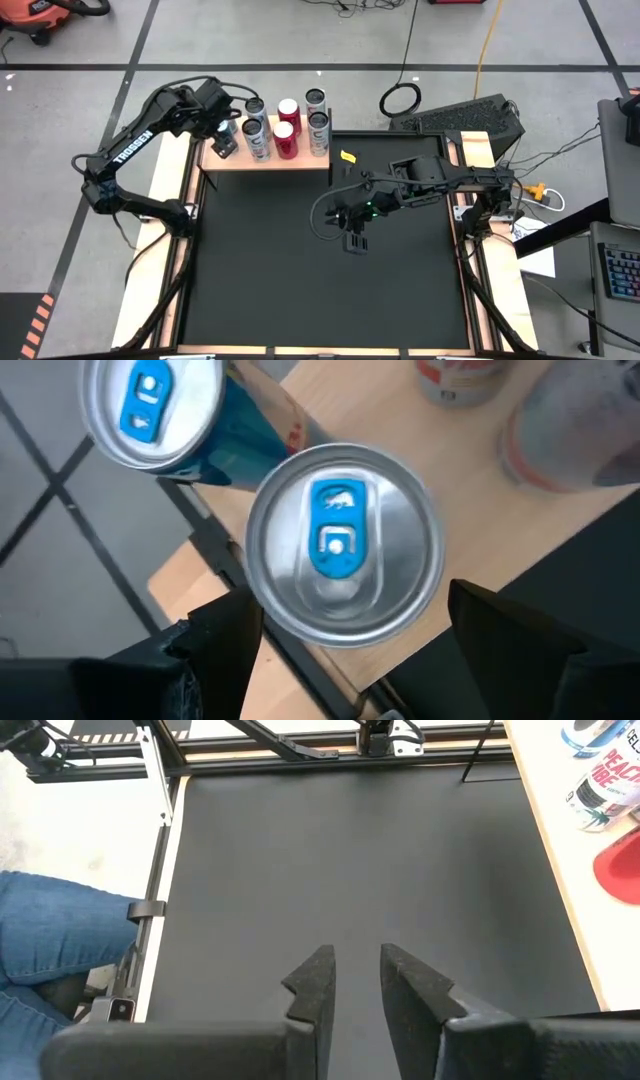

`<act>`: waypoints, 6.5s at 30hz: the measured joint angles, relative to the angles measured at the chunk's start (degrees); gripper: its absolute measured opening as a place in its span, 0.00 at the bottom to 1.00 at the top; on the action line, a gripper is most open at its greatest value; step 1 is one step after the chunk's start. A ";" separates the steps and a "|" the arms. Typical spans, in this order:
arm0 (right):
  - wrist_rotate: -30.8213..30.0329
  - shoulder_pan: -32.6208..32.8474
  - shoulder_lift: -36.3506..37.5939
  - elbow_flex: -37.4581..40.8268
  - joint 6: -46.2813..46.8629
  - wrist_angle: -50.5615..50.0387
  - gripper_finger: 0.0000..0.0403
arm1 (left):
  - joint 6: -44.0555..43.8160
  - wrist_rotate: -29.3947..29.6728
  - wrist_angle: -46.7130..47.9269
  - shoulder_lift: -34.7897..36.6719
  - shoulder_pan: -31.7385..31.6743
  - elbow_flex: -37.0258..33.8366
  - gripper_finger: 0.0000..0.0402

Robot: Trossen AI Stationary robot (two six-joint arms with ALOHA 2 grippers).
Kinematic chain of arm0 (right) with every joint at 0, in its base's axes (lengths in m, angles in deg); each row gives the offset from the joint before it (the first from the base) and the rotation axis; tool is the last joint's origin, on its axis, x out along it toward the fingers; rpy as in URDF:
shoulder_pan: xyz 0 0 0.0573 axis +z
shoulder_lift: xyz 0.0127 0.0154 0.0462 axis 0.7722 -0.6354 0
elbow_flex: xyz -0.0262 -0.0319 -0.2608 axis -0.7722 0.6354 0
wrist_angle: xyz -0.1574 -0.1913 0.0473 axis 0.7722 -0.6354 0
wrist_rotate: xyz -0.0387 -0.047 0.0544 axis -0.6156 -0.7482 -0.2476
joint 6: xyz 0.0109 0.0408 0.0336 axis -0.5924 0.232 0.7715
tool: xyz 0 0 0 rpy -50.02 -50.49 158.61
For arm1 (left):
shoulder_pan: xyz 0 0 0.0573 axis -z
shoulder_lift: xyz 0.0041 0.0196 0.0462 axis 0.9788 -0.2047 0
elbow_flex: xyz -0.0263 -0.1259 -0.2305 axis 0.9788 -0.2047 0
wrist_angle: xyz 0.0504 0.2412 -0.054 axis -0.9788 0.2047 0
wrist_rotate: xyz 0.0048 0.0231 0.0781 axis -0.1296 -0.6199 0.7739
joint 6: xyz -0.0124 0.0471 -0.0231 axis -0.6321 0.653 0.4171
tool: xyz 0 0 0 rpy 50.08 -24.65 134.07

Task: Place canned beverage on shelf
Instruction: Put the blue soda can on the shelf aligned with the other blue soda can

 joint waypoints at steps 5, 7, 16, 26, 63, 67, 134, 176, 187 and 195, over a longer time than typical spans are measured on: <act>0.00 0.02 0.00 0.00 0.00 0.00 0.17 | -1.59 -2.31 -1.34 0.02 0.00 0.00 0.75; 0.02 0.02 0.00 0.00 0.00 0.01 0.17 | -3.09 -2.23 -2.47 0.02 0.00 0.00 0.75; 0.00 0.02 0.00 0.00 0.00 0.00 0.17 | -3.36 -3.52 -3.71 0.02 0.00 0.00 0.75; 0.01 0.04 0.00 0.00 2.85 0.00 0.17 | -0.30 -1.80 -4.23 0.02 0.02 0.00 0.75; 0.00 0.02 0.00 0.00 2.99 0.00 0.17 | 7.68 -3.46 -1.74 7.63 0.07 0.00 0.75; -0.36 0.02 0.00 0.00 2.99 -0.01 0.17 | 7.63 -3.90 -4.58 10.11 0.07 0.00 0.75; -3.26 0.00 0.00 0.00 3.04 -0.01 0.17 | 11.68 -13.72 -15.22 3.86 0.07 0.04 0.00; -3.24 0.02 0.00 0.00 4.52 -0.02 0.17 | 10.18 -11.68 -8.04 -0.11 0.17 0.00 0.00; -3.24 0.02 0.00 0.00 4.35 -0.02 0.17 | 11.68 -12.16 -8.14 4.19 1.69 0.02 0.00; -3.24 0.02 0.00 0.00 4.33 -0.02 0.17 | 11.22 -9.65 -8.24 5.90 1.68 0.02 0.00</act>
